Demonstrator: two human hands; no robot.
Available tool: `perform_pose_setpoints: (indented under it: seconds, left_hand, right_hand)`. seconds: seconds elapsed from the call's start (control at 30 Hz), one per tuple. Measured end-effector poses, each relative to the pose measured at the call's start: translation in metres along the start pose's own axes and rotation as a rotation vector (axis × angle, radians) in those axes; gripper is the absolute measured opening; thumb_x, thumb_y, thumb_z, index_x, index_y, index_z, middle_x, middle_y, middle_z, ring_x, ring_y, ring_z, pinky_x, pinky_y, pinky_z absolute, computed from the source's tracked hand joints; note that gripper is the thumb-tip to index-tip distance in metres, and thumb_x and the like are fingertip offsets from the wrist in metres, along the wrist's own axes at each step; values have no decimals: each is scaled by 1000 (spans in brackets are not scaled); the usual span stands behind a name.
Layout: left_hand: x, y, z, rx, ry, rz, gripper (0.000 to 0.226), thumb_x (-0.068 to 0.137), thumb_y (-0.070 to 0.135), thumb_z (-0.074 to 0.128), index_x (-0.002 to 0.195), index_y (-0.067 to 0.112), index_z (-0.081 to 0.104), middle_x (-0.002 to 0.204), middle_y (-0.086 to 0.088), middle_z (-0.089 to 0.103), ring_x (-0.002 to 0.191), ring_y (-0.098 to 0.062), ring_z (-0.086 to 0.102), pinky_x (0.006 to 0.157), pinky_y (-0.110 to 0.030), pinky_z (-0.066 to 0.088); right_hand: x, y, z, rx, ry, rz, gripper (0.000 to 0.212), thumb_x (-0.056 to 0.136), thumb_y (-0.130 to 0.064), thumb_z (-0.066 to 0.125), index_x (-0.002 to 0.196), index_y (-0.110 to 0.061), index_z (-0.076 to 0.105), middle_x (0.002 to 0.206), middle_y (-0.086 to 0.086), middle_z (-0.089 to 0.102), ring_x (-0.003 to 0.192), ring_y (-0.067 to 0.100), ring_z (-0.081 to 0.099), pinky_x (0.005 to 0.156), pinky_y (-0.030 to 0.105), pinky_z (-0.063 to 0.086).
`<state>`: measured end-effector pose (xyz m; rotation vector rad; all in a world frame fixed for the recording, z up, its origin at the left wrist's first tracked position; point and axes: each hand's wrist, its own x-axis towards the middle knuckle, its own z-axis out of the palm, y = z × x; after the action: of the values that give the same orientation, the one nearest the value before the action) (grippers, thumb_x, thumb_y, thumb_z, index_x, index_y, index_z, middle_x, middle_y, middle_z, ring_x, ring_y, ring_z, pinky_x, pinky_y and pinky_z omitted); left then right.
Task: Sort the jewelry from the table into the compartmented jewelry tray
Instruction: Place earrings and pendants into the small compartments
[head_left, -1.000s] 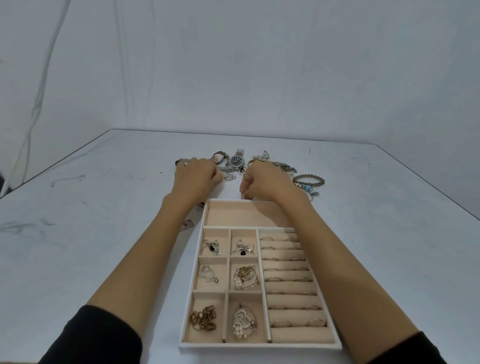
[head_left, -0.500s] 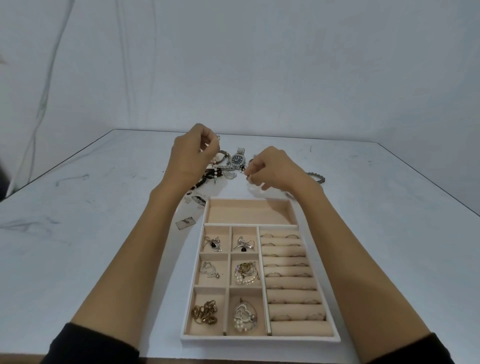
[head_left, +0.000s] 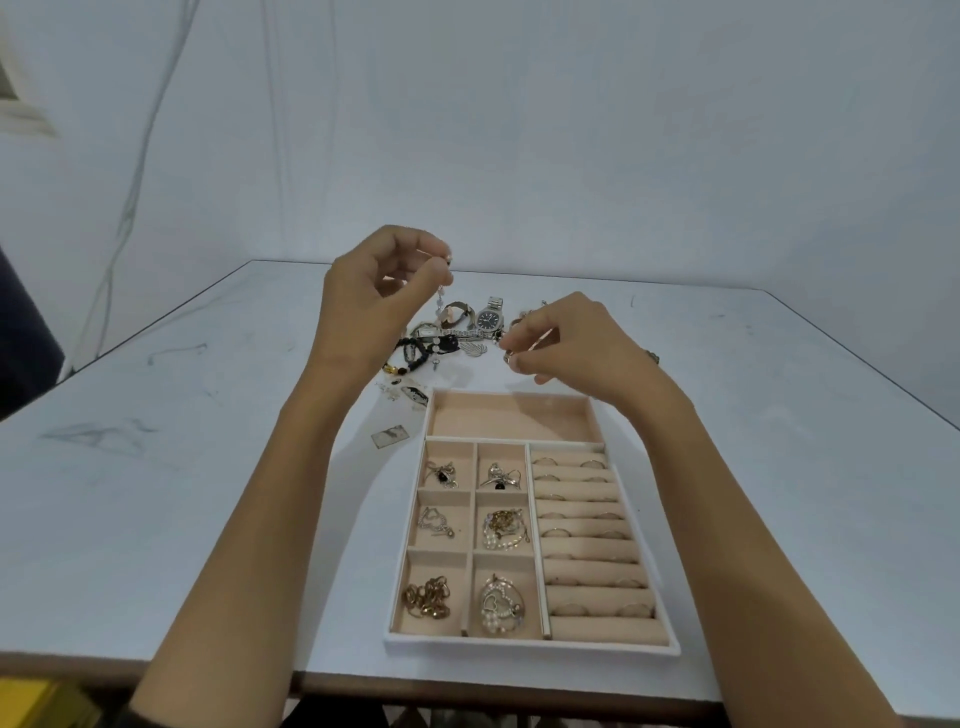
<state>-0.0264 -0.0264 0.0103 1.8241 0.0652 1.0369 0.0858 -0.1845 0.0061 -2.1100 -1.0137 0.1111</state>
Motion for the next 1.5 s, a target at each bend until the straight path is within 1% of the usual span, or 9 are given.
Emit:
perform_pose_setpoints:
  seconds: [0.13, 0.27, 0.43, 0.6, 0.7, 0.8, 1.13, 1.27, 1.5]
  left_hand:
    - [-16, 4, -6, -66, -38, -3, 15, 92, 11, 61, 98, 21, 70, 82, 7, 70, 86, -11, 63, 80, -24, 48]
    - [-26, 5, -10, -143, -45, -26, 14, 91, 12, 62, 97, 21, 72, 84, 5, 71, 87, -9, 64, 80, -20, 48]
    - [-34, 8, -12, -243, -30, -46, 13, 87, 13, 67, 98, 16, 72, 85, 6, 74, 90, -10, 67, 83, -20, 49]
    - [-35, 5, -18, -372, -25, -28, 15, 83, 18, 70, 92, 28, 76, 87, 6, 74, 91, -13, 67, 87, -28, 49]
    - [-36, 4, -19, -429, -32, -32, 15, 81, 20, 69, 92, 26, 76, 87, 6, 73, 90, -13, 66, 86, -26, 49]
    - [-36, 3, -19, -461, -34, -44, 15, 84, 14, 69, 92, 25, 76, 85, 6, 73, 90, -13, 66, 86, -26, 48]
    - [-37, 3, -17, -460, -50, -65, 16, 84, 11, 69, 92, 23, 75, 85, 5, 73, 88, -12, 66, 85, -25, 49]
    - [-37, 3, -18, -444, -49, -76, 16, 78, 20, 71, 92, 25, 75, 85, 5, 73, 87, -12, 66, 87, -27, 49]
    - [-37, 2, -17, -423, -60, -79, 15, 77, 20, 71, 90, 25, 76, 84, 5, 73, 83, -12, 65, 89, -30, 48]
  right_hand:
    - [-20, -8, 6, -23, -58, -62, 19, 79, -3, 68, 94, -12, 75, 81, -6, 70, 73, 12, 66, 61, 9, 49]
    - [-37, -8, 13, -22, -103, -80, 20, 78, -5, 68, 92, -17, 76, 91, 0, 74, 82, 12, 68, 72, 20, 52]
    - [-56, -2, 19, -27, -154, -98, 19, 76, -9, 71, 91, -19, 76, 86, -7, 72, 77, 14, 65, 58, 13, 46]
    - [-64, -3, 19, -99, -150, -102, 11, 73, -19, 76, 83, -23, 74, 74, -15, 69, 62, 10, 54, 62, 31, 48]
    - [-66, -4, 17, -147, -151, -113, 7, 74, -22, 78, 80, -22, 75, 47, -27, 54, 47, 3, 45, 50, 22, 32]
    - [-67, -5, 17, -182, -189, -110, 6, 75, -24, 79, 80, -23, 77, 41, -31, 48, 50, -12, 49, 50, 16, 26]
    - [-61, 5, 23, -213, -227, -102, 8, 74, -28, 79, 82, -29, 76, 67, -18, 66, 55, -6, 52, 56, 18, 37]
    - [-60, 6, 21, -166, -210, -109, 4, 81, -27, 73, 82, -27, 77, 76, -13, 71, 62, 0, 56, 67, 30, 51]
    - [-59, 8, 24, -178, -206, -90, 9, 74, -28, 79, 82, -28, 76, 73, -13, 68, 53, -5, 50, 59, 22, 40]
